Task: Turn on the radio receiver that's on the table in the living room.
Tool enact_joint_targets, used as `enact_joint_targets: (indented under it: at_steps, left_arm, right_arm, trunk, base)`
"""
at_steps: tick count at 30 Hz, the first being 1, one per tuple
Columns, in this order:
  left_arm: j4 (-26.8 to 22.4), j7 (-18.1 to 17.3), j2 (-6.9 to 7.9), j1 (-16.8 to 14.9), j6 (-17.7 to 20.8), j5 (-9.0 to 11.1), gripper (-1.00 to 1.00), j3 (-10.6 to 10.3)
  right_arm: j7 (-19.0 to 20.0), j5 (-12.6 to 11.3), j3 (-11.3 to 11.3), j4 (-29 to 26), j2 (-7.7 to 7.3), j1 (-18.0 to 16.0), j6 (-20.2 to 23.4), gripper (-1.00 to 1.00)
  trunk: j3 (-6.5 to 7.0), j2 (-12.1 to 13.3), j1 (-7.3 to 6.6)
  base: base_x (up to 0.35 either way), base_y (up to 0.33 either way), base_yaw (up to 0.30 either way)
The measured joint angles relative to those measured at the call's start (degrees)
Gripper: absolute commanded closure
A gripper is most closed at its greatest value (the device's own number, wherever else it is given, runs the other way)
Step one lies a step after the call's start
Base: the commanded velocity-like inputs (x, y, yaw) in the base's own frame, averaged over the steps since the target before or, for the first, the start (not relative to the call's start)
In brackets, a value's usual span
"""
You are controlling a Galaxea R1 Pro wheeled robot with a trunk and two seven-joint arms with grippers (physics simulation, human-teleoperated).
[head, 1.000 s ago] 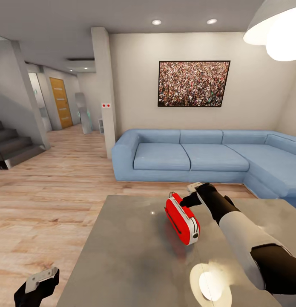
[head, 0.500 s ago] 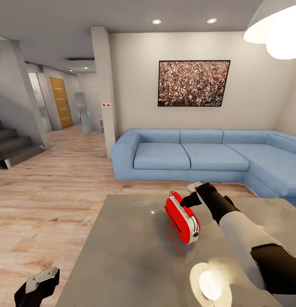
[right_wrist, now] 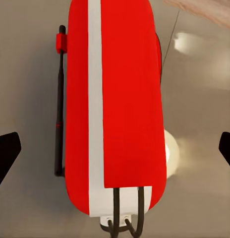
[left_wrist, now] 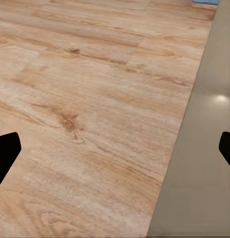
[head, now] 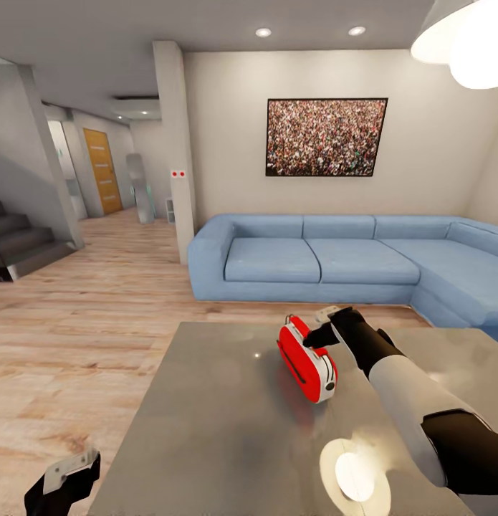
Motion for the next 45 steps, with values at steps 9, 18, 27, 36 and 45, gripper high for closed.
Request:
enact_joint_targets:
  at_steps: [9,18,27,36,45]
  left_arm:
    - [0.32,0.00,0.00,0.05,0.00,0.03,-1.00,0.00]
    - [0.34,0.00,0.06,0.02,0.00,0.04,-1.00,0.00]
    - [0.34,0.00,0.07,0.03,0.00,0.04,-1.00,0.00]
    - [0.34,0.00,0.07,0.05,0.00,0.04,-1.00,0.00]
    - [0.34,0.00,0.03,0.02,0.00,0.04,-1.00,0.00]
  right_arm:
    - [0.00,0.10,0.00,0.00,-0.01,0.00,0.00,-1.00]
    - [0.00,0.01,0.00,0.00,-0.09,0.00,0.00,-1.00]
    - [0.00,0.01,-0.02,0.00,-0.37,0.00,-0.06,-1.00]
    - [-0.01,0.08,0.00,0.00,-0.55,0.00,-0.09,-1.00]
    - [-0.02,0.11,0.03,0.00,-0.63,0.00,-0.09,-1.00]
  trunk:
    - [-0.36,-0.82,0.45]
    - [-0.36,-0.82,0.45]
    - [-0.36,-0.82,0.45]
    - [-0.36,-0.82,0.45]
    - [-0.36,-0.82,0.45]
  base:
    - [0.000,0.000,0.000]
    - [0.000,0.000,0.000]
    - [0.000,0.000,0.000]
    - [0.000,0.000,0.000]
    - [0.000,0.000,0.000]
